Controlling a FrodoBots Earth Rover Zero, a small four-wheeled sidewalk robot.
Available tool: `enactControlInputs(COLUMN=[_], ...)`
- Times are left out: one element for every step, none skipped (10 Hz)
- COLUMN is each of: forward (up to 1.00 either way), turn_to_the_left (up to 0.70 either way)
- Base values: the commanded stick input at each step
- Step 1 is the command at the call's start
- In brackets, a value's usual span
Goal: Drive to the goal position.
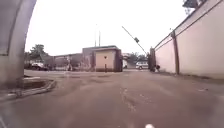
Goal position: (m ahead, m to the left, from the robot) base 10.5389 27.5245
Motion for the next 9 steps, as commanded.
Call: enactControlInputs(forward=[0.70, 0.70, 0.70, 0.70, 0.70, 0.70, 0.70, 0.70, 0.70], turn_to_the_left=[0.00, 0.00, 0.00, 0.00, 0.00, 0.00, 0.00, 0.00, 0.00])
